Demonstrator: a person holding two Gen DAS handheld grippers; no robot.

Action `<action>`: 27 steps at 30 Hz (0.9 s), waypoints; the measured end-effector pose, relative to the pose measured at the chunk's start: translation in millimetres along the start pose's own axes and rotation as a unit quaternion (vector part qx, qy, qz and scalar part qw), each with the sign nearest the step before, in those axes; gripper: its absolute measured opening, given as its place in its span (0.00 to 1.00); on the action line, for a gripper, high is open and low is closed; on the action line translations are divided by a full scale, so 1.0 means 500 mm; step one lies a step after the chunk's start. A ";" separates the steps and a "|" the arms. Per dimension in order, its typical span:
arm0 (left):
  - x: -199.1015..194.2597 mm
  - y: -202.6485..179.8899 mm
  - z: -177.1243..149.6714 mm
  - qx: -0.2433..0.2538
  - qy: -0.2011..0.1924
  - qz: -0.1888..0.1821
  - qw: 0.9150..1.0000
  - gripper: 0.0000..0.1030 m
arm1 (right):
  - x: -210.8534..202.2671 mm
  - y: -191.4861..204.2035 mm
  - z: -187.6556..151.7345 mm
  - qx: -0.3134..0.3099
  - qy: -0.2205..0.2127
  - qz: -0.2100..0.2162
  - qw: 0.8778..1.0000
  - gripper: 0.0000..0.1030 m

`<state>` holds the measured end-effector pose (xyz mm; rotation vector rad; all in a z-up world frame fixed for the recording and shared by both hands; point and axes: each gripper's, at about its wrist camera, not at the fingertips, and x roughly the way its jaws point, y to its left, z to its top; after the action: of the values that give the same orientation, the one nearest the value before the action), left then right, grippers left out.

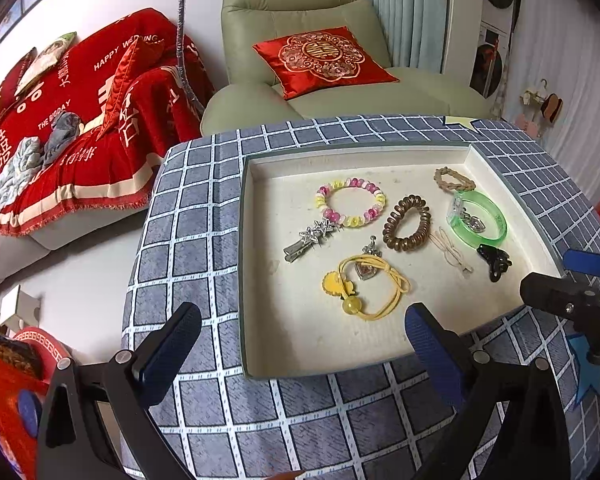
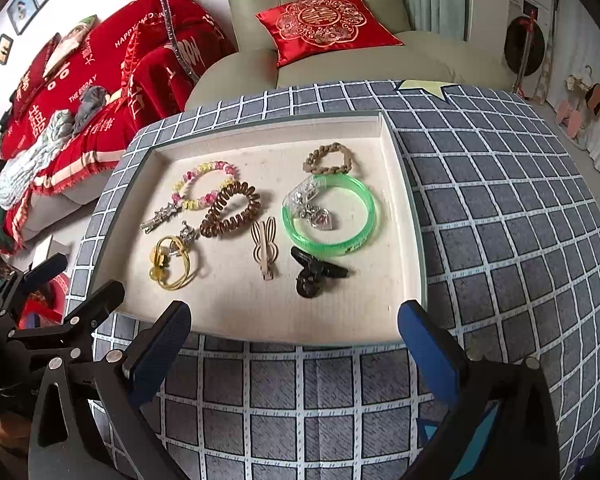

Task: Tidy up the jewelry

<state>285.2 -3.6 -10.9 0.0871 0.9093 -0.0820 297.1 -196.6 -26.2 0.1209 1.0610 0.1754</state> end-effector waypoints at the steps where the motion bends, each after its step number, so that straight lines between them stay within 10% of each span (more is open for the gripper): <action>1: -0.002 0.000 -0.002 -0.001 0.000 0.000 1.000 1.00 | -0.002 0.000 -0.004 -0.001 -0.001 -0.001 1.000 1.00; 27: -0.132 -0.030 -0.159 -0.024 -0.053 0.013 0.998 1.00 | -0.108 0.028 -0.160 -0.014 -0.100 -0.020 0.995 1.00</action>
<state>181.1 -7.6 -7.9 0.0502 0.8036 -0.0397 200.3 -192.5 -16.1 0.0890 0.8596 0.1387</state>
